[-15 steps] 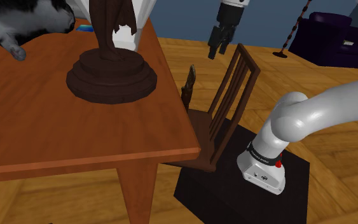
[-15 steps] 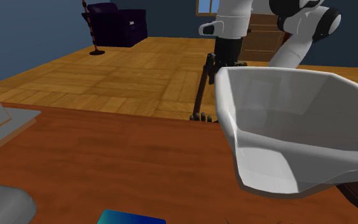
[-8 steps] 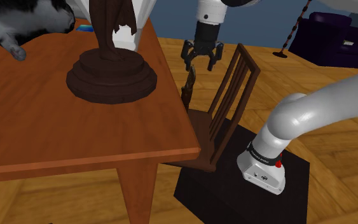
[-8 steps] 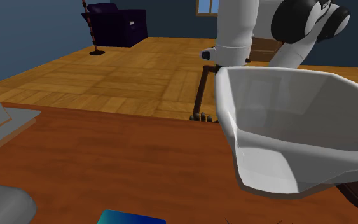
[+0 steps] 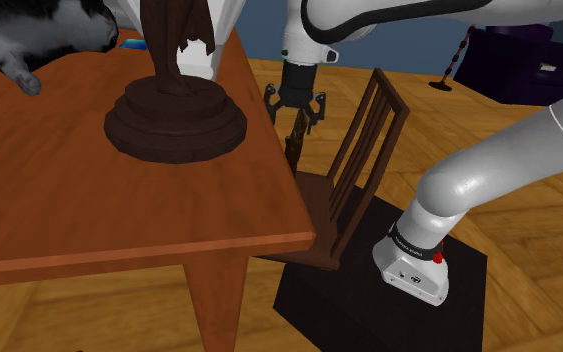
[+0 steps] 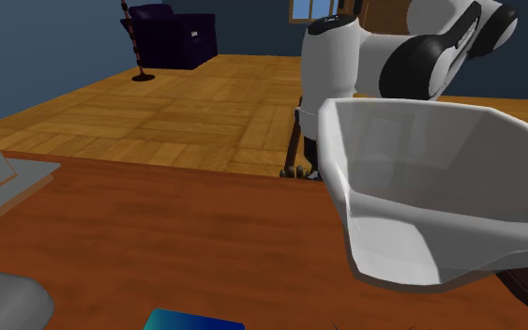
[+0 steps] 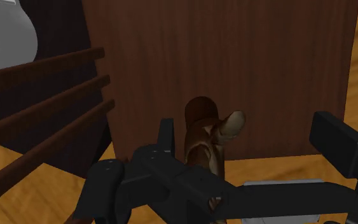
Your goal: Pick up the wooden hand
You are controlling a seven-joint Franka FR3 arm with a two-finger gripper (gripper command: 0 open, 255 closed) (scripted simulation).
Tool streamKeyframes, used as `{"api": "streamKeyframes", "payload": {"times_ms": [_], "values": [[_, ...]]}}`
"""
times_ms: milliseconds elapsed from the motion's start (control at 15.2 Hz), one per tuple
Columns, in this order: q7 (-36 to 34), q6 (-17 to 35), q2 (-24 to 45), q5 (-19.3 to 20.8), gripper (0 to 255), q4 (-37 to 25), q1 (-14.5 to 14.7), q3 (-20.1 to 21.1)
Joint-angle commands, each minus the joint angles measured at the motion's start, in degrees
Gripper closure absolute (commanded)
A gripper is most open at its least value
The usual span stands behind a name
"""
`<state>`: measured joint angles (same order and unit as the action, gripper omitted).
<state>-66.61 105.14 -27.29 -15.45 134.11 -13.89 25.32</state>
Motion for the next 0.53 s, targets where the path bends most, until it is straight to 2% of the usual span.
{"api": "streamKeyframes", "payload": {"times_ms": [0, 198, 330, 396, 462], "values": [[-0.5, 1.7, 0.6, -0.2, 0, 1.1, -0.1, 0.5], [-0.4, 4.6, 1.3, -0.5, 0, 3.3, 0.0, 1.1], [-0.4, 4.6, 1.3, -0.5, 0, 3.3, 0.0, 1.1], [-0.4, 4.5, 1.3, -0.5, 255, 3.2, 0.0, 1.1], [-0.4, 4.6, 1.3, -0.5, 255, 3.3, 0.0, 1.1]]}}
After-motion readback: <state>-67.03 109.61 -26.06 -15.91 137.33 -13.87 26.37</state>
